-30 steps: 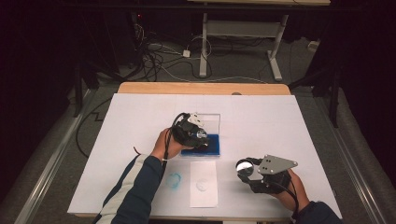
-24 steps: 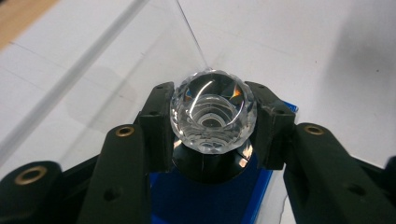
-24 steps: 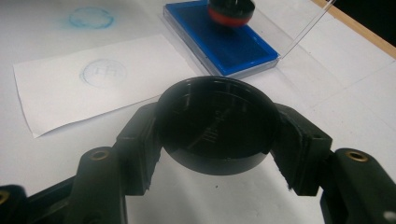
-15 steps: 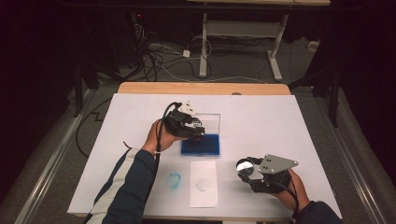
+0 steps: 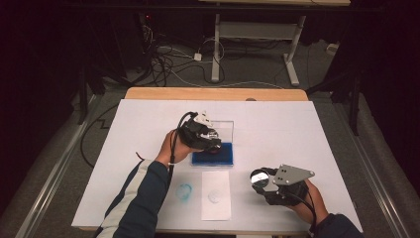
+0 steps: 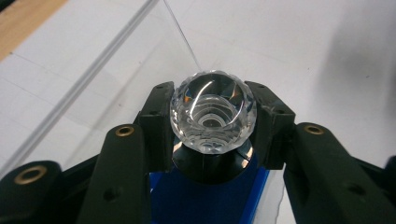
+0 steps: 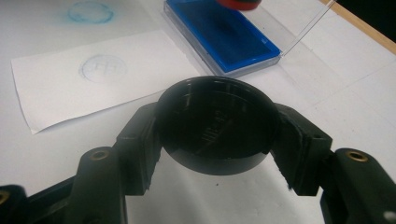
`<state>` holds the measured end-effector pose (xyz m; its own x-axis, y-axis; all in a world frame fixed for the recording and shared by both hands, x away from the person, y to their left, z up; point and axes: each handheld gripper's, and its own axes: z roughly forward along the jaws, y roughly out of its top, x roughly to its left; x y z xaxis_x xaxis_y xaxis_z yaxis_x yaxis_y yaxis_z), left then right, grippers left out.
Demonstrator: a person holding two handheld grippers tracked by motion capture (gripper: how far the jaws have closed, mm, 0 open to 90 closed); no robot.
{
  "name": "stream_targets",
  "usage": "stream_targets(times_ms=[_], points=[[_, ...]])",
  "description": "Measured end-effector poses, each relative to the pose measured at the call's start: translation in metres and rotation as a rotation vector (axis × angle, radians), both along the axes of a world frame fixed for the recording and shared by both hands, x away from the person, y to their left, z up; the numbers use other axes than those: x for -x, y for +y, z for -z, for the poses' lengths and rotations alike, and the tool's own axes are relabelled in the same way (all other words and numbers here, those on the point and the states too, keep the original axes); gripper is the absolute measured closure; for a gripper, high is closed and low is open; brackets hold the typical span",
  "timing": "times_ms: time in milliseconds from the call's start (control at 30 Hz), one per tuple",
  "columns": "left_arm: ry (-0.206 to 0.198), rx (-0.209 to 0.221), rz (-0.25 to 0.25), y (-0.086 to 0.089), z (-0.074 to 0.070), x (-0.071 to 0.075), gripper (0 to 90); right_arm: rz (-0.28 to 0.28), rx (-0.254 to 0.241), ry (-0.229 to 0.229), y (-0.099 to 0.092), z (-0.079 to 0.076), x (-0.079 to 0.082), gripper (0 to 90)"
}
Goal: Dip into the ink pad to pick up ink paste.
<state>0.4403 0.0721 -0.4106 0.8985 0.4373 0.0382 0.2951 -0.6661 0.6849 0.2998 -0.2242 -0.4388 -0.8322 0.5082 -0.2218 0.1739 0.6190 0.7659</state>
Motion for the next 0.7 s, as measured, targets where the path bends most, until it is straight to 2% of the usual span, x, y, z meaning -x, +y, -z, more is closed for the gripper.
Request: stream_targets(times_ms=[133,267,333,433,700], points=[[0.013,-0.030,0.001,-0.005,0.012,-0.001,54.4,-0.001,0.004,0.003,0.000,0.000,0.000,38.1],[0.027,-0.028,0.000,-0.006,0.019,-0.003,54.4,-0.005,0.005,0.003,0.000,0.000,0.000,38.1],[0.021,-0.019,-0.003,-0.006,0.020,-0.003,54.4,-0.006,0.006,0.004,0.000,0.000,0.000,38.1],[0.010,-0.027,0.002,-0.008,0.021,-0.001,54.4,-0.007,0.006,0.004,0.000,0.001,0.000,38.1],[0.017,-0.019,0.000,-0.006,0.022,-0.001,54.5,-0.002,0.007,0.000,0.000,0.000,0.001,38.2]])
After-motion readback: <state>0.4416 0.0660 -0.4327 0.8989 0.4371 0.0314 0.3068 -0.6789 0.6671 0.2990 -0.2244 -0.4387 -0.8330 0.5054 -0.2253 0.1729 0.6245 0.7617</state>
